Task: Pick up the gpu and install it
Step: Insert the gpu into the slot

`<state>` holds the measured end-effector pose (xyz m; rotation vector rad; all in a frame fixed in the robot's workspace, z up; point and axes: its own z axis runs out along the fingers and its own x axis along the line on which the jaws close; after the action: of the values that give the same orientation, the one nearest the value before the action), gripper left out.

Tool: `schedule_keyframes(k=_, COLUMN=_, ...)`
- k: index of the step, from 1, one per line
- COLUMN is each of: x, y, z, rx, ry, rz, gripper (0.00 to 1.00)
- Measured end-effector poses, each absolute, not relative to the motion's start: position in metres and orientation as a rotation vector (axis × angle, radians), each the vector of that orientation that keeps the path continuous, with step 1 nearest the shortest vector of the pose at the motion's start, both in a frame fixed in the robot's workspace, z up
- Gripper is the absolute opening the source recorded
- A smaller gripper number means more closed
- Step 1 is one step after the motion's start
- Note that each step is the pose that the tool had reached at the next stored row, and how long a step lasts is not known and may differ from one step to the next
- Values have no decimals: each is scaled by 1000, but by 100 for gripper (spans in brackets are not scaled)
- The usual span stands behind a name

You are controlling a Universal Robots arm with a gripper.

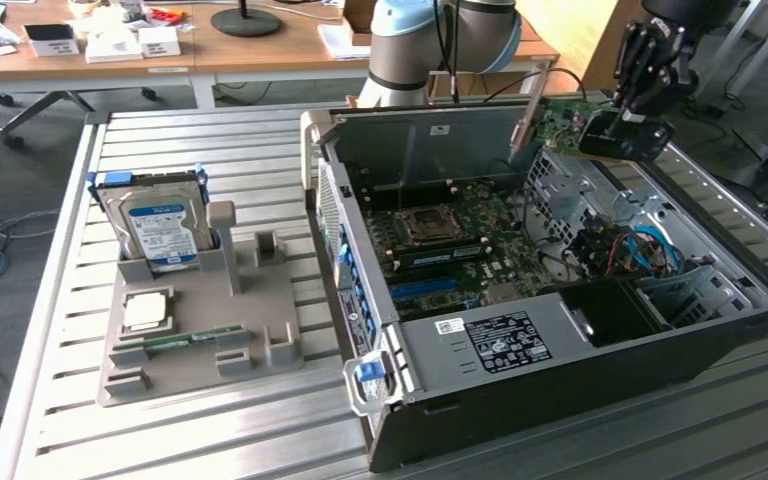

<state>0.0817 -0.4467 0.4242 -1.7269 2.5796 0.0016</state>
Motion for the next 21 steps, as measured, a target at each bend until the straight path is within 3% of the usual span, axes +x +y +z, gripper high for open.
schedule_keyframes(k=21, x=82, y=-447, z=424, rx=-1924, ry=2436, rz=7, gripper=27)
